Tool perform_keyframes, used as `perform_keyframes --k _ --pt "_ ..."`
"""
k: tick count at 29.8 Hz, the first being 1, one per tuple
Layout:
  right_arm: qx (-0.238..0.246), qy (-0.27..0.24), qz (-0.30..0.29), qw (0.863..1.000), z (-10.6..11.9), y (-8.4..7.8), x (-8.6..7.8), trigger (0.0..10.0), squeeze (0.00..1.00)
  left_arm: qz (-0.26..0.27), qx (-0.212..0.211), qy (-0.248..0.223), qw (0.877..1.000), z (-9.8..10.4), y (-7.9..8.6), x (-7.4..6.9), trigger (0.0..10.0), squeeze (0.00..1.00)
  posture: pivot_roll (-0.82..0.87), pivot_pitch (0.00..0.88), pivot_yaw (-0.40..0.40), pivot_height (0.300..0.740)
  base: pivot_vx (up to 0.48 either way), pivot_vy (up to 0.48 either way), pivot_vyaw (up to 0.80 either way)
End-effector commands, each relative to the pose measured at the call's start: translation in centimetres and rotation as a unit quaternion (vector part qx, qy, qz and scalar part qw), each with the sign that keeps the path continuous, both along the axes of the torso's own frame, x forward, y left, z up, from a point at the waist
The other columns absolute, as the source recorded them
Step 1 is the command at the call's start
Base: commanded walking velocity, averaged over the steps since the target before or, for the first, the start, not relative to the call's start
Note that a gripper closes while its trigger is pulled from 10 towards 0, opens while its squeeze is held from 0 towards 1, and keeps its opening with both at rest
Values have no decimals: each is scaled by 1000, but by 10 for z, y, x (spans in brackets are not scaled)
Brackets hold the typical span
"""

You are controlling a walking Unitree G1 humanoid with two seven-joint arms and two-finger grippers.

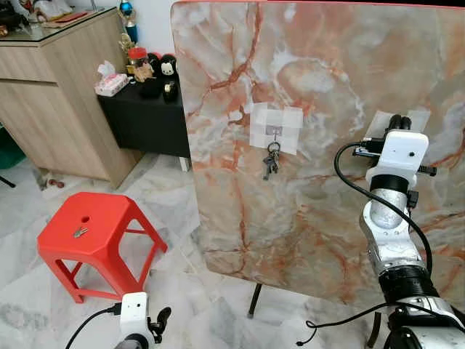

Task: Hang keys on a hook

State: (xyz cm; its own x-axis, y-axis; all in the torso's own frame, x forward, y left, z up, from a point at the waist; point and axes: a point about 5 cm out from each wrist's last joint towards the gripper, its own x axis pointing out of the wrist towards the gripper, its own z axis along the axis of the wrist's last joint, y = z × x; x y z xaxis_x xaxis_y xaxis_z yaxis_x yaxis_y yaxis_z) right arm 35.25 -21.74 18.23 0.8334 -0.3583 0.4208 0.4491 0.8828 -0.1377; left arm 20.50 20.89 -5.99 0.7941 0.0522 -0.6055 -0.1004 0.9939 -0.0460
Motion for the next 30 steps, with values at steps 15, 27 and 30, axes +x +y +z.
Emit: perform_keyframes --k 15,27,30 --pt "1 -7 8 1000 6 0 6 10000 0 4 0 9 1000 -2 1 -3 10000 0 16 0 9 740 0 0 0" --pt "-6 16 36 999 0 5 10 10000 0 4 2 14 1000 -3 3 -4 10000 0 16 0 9 740 0 0 0" --pt "-6 18 36 999 -1 6 11 10000 0 5 3 15 1000 -3 3 -4 10000 0 18 0 9 740 0 0 0"
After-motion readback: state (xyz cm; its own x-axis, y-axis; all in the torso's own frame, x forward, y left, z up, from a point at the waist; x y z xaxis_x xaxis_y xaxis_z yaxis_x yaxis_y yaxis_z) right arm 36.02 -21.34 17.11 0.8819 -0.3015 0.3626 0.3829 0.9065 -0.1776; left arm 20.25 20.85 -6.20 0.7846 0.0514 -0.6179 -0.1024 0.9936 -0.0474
